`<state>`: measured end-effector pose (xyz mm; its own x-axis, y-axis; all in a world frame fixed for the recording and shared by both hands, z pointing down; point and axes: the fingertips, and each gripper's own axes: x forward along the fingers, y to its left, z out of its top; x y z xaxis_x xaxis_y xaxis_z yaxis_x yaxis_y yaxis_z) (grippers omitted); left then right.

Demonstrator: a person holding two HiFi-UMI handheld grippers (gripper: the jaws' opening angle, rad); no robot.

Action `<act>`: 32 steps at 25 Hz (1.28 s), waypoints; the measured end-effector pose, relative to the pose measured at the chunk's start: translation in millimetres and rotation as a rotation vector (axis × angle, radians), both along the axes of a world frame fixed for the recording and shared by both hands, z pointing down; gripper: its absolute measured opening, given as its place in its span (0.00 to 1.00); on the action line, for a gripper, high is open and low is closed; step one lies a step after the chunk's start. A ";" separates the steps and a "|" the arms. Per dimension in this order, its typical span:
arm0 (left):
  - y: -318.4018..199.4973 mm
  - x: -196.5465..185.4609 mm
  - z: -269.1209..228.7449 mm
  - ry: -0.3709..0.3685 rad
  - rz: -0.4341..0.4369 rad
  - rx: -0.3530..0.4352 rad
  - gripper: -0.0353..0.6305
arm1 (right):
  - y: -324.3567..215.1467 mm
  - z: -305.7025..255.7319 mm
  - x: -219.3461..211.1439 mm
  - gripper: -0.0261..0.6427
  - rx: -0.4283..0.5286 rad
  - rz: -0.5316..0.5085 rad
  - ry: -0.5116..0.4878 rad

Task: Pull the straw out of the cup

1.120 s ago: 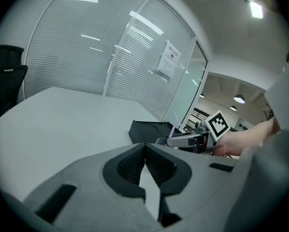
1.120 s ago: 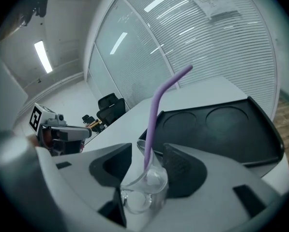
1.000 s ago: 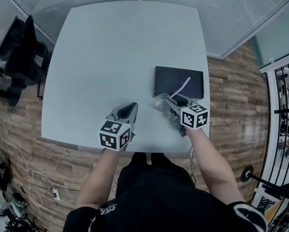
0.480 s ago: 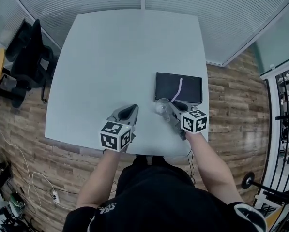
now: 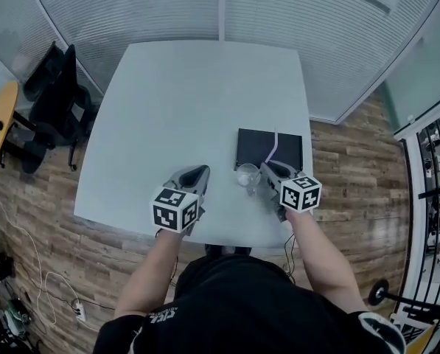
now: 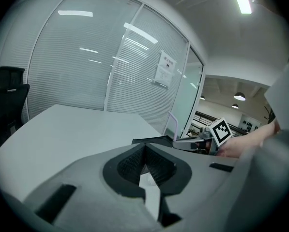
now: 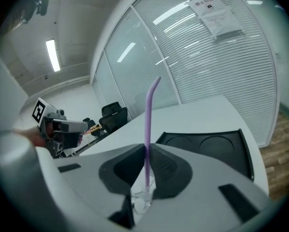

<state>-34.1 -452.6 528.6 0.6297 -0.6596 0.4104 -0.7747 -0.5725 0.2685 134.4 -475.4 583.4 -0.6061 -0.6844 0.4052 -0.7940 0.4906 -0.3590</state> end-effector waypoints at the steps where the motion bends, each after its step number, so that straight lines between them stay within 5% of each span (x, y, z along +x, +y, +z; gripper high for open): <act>1: -2.0 -3.1 -4.5 -0.001 -0.004 0.011 0.06 | -0.2 -7.8 0.1 0.09 0.014 -0.002 0.000; 32: -47.7 -7.5 -122.1 -0.010 0.008 0.286 0.06 | 41.7 -230.1 68.4 0.09 0.456 0.071 -0.010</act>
